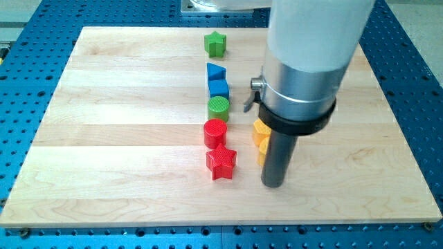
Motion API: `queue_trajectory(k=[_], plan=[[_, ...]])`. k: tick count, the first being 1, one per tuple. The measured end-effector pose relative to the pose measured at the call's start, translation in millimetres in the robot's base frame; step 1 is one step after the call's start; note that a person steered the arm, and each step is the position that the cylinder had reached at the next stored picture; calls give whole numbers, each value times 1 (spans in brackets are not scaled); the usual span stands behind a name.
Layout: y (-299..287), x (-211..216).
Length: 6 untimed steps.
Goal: Place the red star into the heart
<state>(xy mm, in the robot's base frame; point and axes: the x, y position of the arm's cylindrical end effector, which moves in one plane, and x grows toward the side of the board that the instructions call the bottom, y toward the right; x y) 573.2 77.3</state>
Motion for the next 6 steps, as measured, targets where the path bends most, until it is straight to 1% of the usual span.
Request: queue_trajectory(k=[1, 2, 3, 4, 5, 6], plan=[[-30, 33], [-90, 37], [-111, 9], [-108, -29], [-83, -36], [-45, -36]])
